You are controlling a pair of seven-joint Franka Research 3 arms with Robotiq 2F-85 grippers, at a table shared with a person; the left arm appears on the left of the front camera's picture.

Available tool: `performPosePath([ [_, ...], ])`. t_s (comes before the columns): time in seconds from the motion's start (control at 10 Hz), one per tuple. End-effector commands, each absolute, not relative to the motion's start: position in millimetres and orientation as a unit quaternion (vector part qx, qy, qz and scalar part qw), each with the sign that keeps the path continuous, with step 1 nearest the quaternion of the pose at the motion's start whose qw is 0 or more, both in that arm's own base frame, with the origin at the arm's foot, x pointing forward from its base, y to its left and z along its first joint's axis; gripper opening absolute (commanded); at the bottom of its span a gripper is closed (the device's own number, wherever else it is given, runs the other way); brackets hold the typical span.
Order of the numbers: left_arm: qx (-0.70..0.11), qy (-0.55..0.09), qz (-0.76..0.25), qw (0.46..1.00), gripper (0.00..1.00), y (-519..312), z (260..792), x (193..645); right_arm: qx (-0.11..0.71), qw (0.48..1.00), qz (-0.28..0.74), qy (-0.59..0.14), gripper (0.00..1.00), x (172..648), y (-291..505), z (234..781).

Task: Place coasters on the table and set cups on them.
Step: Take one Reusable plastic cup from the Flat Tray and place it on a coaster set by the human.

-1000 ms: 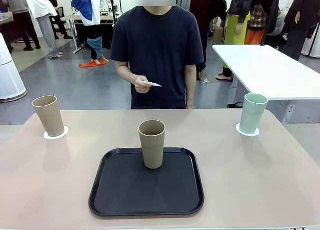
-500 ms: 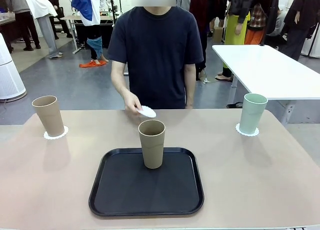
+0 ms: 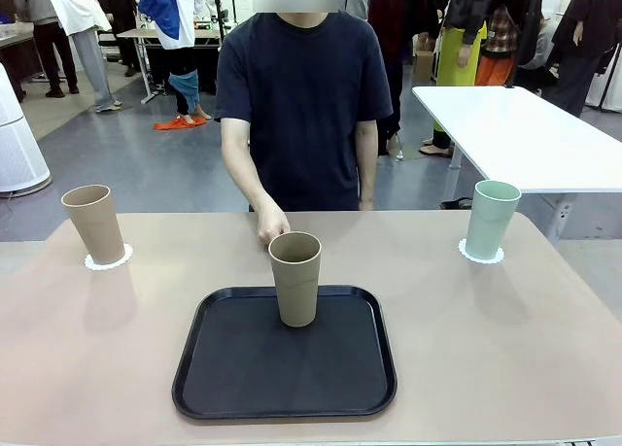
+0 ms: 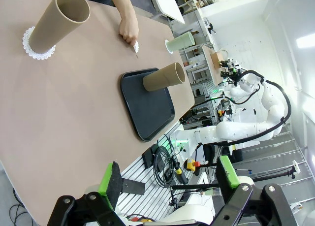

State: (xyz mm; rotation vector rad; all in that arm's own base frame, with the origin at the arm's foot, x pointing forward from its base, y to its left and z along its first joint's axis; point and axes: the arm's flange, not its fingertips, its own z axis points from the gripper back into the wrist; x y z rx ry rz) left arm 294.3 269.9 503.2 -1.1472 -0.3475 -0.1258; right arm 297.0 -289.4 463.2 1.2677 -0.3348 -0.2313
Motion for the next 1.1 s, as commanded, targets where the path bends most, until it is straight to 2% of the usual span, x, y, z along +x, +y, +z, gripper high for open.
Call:
performPosePath([
  [0.0,-0.545,-0.165,-0.054,0.82,1.0,270.1,506.8,293.3,0.589,0.786,-0.106,-0.158,1.0,297.4,-290.8,462.8],
  [1.0,-0.545,-0.165,-0.054,0.82,1.0,270.1,506.8,293.3,0.588,0.786,-0.107,-0.155,1.0,297.0,-289.4,463.2],
])
